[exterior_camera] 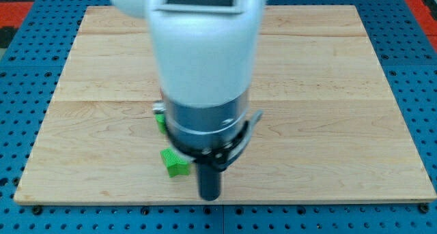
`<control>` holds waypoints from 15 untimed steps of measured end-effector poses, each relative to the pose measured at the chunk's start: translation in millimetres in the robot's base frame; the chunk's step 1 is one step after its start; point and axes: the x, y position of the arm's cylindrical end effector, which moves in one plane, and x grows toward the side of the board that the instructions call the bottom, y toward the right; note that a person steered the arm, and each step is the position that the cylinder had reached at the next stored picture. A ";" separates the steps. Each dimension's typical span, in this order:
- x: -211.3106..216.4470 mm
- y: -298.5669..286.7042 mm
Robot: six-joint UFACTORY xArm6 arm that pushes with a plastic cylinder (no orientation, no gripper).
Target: Point at yellow heart
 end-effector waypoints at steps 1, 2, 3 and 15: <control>-10.9 -72.4; -59.9 -34.1; -76.8 40.6; -423.9 4.3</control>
